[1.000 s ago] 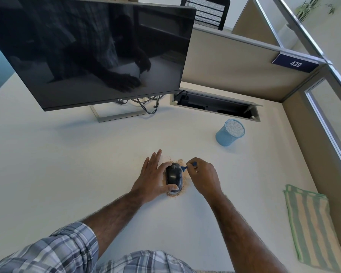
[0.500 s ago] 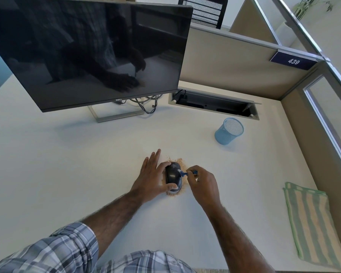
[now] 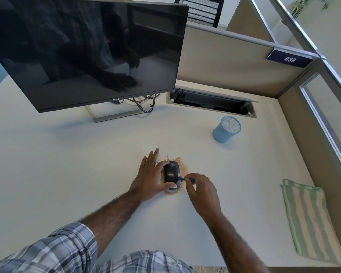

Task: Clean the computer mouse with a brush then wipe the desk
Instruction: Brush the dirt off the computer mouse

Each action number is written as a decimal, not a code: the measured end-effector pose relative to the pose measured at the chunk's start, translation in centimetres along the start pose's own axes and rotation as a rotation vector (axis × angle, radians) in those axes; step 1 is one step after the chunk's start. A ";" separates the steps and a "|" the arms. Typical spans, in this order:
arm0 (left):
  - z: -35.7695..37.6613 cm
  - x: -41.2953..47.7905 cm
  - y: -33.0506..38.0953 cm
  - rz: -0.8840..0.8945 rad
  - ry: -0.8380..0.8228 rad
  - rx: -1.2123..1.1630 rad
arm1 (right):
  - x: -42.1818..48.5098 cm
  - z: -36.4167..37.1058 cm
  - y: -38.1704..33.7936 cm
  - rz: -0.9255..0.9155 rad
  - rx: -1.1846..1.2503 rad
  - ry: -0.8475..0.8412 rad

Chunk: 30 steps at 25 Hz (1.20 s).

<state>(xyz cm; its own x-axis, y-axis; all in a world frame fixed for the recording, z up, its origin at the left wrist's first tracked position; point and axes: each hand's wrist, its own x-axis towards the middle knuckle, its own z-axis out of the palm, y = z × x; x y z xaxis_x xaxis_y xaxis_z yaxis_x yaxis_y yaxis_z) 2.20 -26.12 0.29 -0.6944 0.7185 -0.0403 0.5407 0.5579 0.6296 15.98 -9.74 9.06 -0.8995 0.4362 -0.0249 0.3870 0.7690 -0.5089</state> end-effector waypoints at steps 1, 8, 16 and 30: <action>0.0 0.0 0.0 -0.001 0.000 -0.011 | -0.2 0.1 0.0 0.000 -0.022 -0.022; -0.2 0.0 0.1 -0.004 -0.016 0.001 | -1.1 0.7 -0.6 0.028 0.009 0.027; -0.4 -0.1 0.5 0.009 -0.032 0.027 | -2.3 0.9 -0.4 -0.008 -0.018 -0.047; -1.4 -0.6 1.4 -0.004 -0.008 0.021 | -4.2 0.9 -1.4 -0.405 -0.249 0.050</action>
<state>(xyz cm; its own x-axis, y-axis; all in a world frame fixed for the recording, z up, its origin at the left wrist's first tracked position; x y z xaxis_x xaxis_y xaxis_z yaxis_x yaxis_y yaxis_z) 2.73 -26.34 2.30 -0.6925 0.7197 -0.0490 0.5479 0.5690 0.6133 19.00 -13.05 9.10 -0.9795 0.0952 0.1776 0.0492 0.9677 -0.2473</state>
